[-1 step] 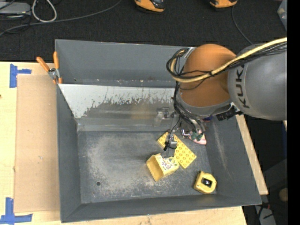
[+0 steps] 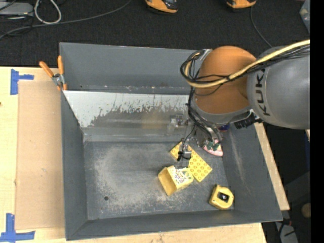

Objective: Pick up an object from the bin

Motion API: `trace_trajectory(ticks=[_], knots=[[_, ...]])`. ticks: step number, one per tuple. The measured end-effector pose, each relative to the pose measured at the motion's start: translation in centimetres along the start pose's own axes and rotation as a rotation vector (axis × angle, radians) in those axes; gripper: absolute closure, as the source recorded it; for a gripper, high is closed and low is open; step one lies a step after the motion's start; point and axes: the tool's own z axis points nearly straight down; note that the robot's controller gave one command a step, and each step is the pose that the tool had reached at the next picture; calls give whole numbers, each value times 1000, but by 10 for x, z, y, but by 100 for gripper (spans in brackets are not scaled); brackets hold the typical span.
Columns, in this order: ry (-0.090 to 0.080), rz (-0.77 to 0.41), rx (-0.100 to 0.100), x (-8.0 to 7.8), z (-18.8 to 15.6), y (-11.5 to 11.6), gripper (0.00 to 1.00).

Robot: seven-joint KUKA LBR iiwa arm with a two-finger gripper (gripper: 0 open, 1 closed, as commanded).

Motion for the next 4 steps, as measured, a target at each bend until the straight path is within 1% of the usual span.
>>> trace_trajectory(ticks=[1, 2, 3, 4], knots=[[0, -134, 0, 39, 60, -20, 0], [-29, -350, 3, 100, 123, -61, 0], [-28, -370, 2, 99, 121, -39, 0], [-36, -355, 3, 97, 121, -51, 0]])
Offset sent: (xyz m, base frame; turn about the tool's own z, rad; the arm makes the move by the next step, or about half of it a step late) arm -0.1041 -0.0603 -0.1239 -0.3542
